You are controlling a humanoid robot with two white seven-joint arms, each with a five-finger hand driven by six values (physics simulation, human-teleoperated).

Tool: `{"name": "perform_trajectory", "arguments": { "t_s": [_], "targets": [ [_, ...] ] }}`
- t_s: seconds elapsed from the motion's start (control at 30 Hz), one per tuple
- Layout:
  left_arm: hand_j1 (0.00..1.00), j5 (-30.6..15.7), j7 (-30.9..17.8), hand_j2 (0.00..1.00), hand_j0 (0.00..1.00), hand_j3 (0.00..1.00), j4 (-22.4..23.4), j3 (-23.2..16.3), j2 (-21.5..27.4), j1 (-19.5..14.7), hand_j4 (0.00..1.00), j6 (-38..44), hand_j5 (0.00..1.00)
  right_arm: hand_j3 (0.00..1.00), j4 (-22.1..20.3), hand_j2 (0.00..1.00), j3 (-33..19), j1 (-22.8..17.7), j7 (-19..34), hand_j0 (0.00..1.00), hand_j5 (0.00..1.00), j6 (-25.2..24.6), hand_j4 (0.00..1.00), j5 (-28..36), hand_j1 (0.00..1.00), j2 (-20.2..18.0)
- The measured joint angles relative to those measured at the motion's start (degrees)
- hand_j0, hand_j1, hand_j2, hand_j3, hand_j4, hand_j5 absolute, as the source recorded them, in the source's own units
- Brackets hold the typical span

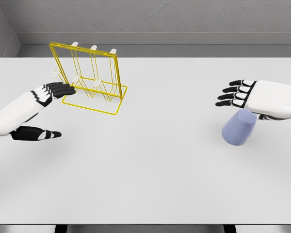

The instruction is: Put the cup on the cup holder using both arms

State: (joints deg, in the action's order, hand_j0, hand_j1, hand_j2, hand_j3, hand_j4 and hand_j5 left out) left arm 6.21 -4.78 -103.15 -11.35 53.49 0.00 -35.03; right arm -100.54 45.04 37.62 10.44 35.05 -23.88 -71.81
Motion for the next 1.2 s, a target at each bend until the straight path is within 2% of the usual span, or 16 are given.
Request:
{"name": "perform_trajectory", "arguments": {
  "t_s": [0.23,0.27,0.3,0.4,0.53,0.63,0.73,0.87,1.07,1.2],
  "targets": [
    [1.00,-0.22,0.02,1.00,1.00,1.00,-0.02,-0.07,-0.59,-0.97,1.00,0.00,1.00,1.00,0.70,1.00,-0.39,0.26,-0.54,1.00,1.00,0.00,1.00,0.01,1.00,-1.24],
    [1.00,-0.20,0.04,1.00,1.00,1.00,-0.02,-0.05,-0.70,-0.97,1.00,0.00,1.00,1.00,1.07,1.00,-0.36,1.58,-0.17,1.00,1.00,0.04,1.00,-0.31,1.00,-1.26],
    [1.00,-0.18,0.05,1.00,1.00,1.00,-0.01,-0.08,-0.82,-0.97,1.00,0.00,1.00,1.00,1.43,1.00,-0.46,2.85,1.38,1.00,1.00,-0.01,1.00,-0.11,1.00,-1.31],
    [1.00,-0.12,0.05,1.00,1.00,1.00,-0.02,-0.12,-1.44,-1.06,1.00,0.00,1.00,1.00,2.98,1.00,-0.47,5.18,10.44,1.00,1.00,0.00,1.00,-0.18,1.00,-0.43],
    [1.00,-1.26,0.25,1.00,1.00,1.00,-0.02,-0.73,-1.85,-0.97,1.00,0.00,1.00,0.99,5.14,0.99,-0.17,5.54,17.72,0.99,0.99,0.05,0.99,-0.27,0.99,1.86],
    [1.00,-6.49,0.38,1.00,1.00,1.00,-0.01,-3.67,-1.85,-1.84,1.00,0.01,1.00,0.98,5.65,0.98,0.09,6.14,19.48,0.98,0.98,0.05,0.98,-0.35,0.98,3.53],
    [1.00,-13.09,0.21,1.00,1.00,1.00,-0.01,-8.86,-1.81,-5.45,1.00,0.01,1.00,0.98,5.62,0.98,0.22,6.51,20.09,0.98,0.98,0.06,0.98,-0.16,0.98,4.43],
    [1.00,-19.38,-0.55,1.00,1.00,1.00,-0.01,-14.50,-1.81,-6.42,1.00,0.01,1.00,0.97,5.59,0.97,0.77,6.33,20.63,0.97,0.97,0.06,0.97,-0.42,0.97,5.87],
    [1.00,-29.03,-10.42,1.00,1.00,1.00,-0.01,-19.47,-3.03,-6.68,1.00,-0.02,1.00,0.97,5.56,0.97,2.58,6.33,21.14,0.97,0.97,0.06,0.97,-0.98,0.97,7.05],
    [1.00,-33.20,-13.06,1.00,1.00,1.00,-0.01,-21.32,-4.57,-7.03,1.00,1.89,1.00,0.97,5.42,0.97,3.41,6.24,21.20,0.97,0.97,0.07,0.97,-1.50,0.97,7.33]
  ]
}}
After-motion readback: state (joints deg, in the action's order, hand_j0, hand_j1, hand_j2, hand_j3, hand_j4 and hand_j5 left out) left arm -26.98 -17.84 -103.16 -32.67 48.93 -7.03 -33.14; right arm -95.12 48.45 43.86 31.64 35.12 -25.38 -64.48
